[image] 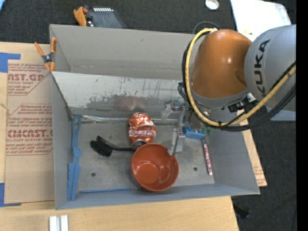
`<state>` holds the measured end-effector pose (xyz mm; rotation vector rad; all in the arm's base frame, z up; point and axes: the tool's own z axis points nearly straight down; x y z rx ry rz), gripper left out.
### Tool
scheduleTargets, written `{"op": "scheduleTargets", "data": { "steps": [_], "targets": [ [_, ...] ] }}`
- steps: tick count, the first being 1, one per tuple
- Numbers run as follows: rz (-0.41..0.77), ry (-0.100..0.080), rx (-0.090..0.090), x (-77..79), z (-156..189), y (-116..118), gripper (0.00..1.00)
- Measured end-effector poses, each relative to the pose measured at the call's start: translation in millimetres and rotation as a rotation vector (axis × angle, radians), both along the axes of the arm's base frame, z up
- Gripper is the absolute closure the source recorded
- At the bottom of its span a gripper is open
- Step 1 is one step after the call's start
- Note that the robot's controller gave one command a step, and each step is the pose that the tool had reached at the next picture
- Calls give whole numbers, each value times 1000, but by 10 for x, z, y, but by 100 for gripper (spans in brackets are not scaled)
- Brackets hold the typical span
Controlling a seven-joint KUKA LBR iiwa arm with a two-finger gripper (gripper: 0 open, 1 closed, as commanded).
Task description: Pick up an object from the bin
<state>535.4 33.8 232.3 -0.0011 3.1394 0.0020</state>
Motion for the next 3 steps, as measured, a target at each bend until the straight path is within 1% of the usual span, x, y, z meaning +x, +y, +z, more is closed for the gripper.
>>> {"op": "scheduleTargets", "data": {
  "steps": [1,2,3],
  "targets": [
    [0,0,0,0,0,0,0],
    [143,4,-1,-100,274,-40,0],
    [191,-10,0,10,-196,102,0]
  ]
}}
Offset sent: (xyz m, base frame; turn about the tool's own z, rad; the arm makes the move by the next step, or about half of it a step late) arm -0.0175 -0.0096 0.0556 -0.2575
